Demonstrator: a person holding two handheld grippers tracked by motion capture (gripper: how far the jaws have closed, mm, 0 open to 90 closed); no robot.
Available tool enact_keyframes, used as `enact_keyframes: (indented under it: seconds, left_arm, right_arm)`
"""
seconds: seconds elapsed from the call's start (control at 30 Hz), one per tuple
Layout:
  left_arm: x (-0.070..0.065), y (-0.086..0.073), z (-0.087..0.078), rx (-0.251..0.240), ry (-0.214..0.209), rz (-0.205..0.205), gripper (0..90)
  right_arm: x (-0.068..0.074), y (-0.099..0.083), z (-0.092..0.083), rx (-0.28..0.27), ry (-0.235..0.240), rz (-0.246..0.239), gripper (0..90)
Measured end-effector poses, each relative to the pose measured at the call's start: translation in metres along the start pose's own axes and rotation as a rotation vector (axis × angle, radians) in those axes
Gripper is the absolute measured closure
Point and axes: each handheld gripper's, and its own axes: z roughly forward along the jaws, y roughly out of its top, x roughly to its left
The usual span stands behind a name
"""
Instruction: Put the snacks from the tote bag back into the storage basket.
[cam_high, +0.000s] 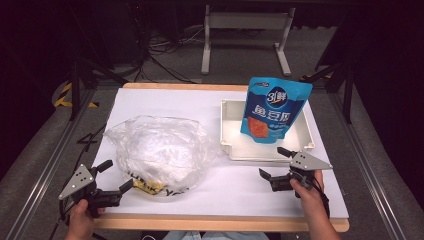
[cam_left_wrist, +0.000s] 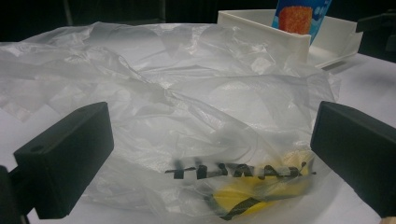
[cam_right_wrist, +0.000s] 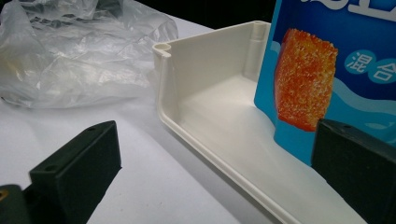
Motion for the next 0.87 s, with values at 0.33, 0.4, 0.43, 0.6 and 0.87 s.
enact_keyframes:
  seconds: [0.33, 0.4, 0.43, 0.6, 0.87]
  left_arm:
    - [0.006, -0.004, 0.002, -0.002, 0.049, -0.03, 0.3]
    - [0.006, -0.004, 0.003, 0.0, 0.048, -0.022, 0.3]
    - [0.006, -0.004, 0.004, 0.0, 0.045, -0.021, 0.3]
    - [0.005, -0.004, 0.005, 0.032, 0.004, -0.012, 0.4]
    - [0.0, -0.003, 0.005, 0.057, -0.062, 0.026, 0.3]
  right_arm:
    - [0.005, -0.005, 0.01, 0.061, 0.013, 0.002, 1.8]
    - [0.006, -0.005, 0.011, 0.066, 0.012, 0.005, 1.8]
    - [0.005, -0.005, 0.012, 0.065, 0.014, 0.007, 1.8]
    - [0.005, -0.005, 0.012, 0.069, 0.023, 0.012, 1.8]
    - [0.007, -0.007, 0.014, 0.042, 0.036, 0.024, 1.8]
